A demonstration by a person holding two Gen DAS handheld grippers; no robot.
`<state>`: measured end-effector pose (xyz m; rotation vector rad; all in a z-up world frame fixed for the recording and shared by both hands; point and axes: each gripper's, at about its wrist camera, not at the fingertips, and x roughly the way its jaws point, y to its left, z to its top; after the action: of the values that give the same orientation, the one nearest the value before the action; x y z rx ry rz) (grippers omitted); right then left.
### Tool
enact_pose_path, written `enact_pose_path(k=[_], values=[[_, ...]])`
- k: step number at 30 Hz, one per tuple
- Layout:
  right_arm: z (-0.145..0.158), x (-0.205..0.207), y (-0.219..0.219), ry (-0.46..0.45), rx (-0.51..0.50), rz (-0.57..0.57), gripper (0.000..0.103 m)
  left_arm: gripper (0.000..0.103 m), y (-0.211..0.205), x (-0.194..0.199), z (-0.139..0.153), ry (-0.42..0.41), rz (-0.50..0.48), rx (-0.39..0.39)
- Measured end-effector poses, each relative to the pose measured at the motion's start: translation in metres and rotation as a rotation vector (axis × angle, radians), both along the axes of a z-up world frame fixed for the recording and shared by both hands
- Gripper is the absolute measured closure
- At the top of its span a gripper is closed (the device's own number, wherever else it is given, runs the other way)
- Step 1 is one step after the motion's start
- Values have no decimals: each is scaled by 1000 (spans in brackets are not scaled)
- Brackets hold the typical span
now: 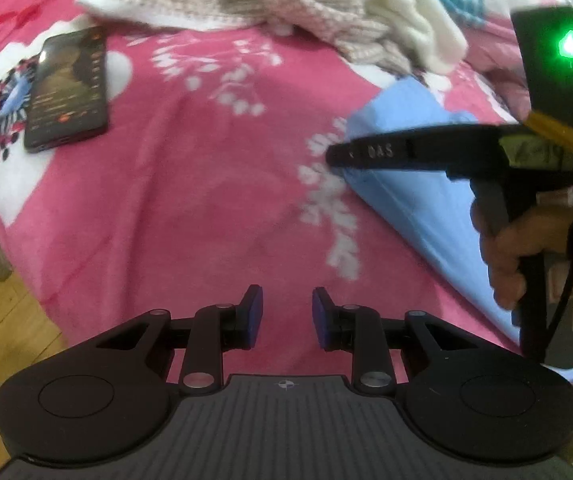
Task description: Fold clothes
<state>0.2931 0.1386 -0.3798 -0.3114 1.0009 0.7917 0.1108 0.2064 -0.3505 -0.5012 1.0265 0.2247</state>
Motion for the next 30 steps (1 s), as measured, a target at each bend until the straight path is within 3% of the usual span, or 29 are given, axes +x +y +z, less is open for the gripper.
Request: enact_pose_path(k=[6,10,14,18,19,20,22,26,30], values=[[4,-3,-6,-10,7,20,95,76,16,3,-4,-9,15,-38],[11,-11,-13,-67,58,68,95,76,25,10,-3,-21,33,-70],[16,-20,-24,-98,104,151,95,76,41,20,-3,-38,84,-107],[6,-27,-27,-82,100,159,91,73,58,35,-5,-72,149,-177],[2,-29,-26,-79,97,158,83,73,61,40,-5,-80,156,-189],[-2,-31,-24,-76,101,155,66,72,63,44,-5,-87,163,-201],[-3,-38,-21,-87,115,159,51,72,66,56,-2,-103,161,-199],[3,-53,-30,-108,141,118,41,70,68,75,11,-151,142,-160],[12,-54,-101,23,217,-171,41,70,49,93,24,-162,31,-101]])
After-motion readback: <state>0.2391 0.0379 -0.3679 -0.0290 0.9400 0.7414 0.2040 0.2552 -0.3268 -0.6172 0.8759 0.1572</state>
